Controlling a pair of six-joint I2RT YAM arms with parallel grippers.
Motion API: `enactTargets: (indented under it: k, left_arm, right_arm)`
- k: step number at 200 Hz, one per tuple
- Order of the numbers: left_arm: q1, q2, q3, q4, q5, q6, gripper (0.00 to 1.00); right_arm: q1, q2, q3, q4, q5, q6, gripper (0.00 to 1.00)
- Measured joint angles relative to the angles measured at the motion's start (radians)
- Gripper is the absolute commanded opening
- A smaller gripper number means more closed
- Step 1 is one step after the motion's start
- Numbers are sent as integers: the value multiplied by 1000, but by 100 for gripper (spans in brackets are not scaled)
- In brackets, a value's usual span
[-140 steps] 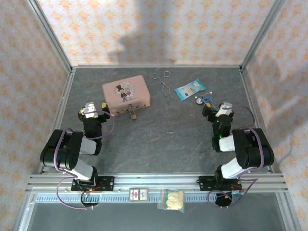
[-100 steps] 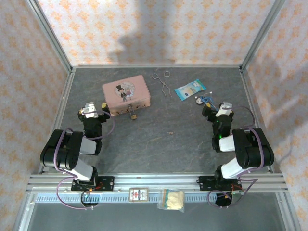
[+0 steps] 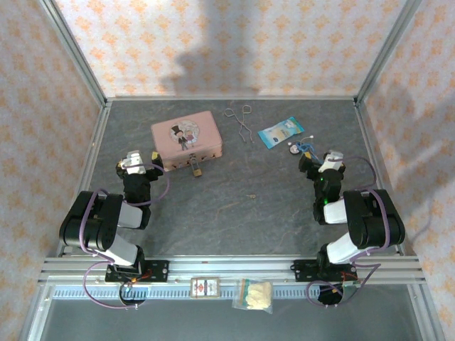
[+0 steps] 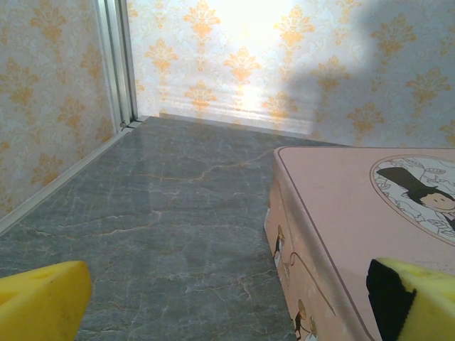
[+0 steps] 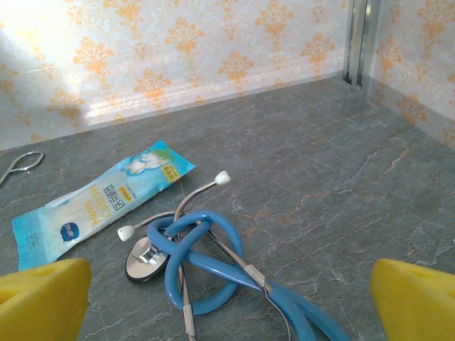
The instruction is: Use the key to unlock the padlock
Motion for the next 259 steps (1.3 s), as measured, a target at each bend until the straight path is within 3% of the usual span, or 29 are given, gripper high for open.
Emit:
enactTargets:
  k: [63,105,144,170,208,234,259]
  left_arm:
    - [8,-9,0,-10,-13,-3,99]
    - [-14,-232,16,-163,-120,-25,99]
    - [-49,-432,120,-379,-156,-162,98]
    - [-95,-489,158,-493,-109,-287,96]
    - [-182,-496,150,-658,7,-481,94]
    - [-245,-487,123,-695,78,-603,93]
    - [-308,-448,114,-698,108,-676,93]
  right_arm:
    - [5,-8,0,-10,5,0,98]
    - [87,-169,37,-160,103,-18,95]
    - [154,-280,222,-419,93,68,90]
    - [297,-267,363,-619,58,119,87]
    - [518,-123,578,-941,-70,143,66]
    - [563,1,710,-1184,-158,127,60]
    - [583,52,733,-1358,-197,111,54]
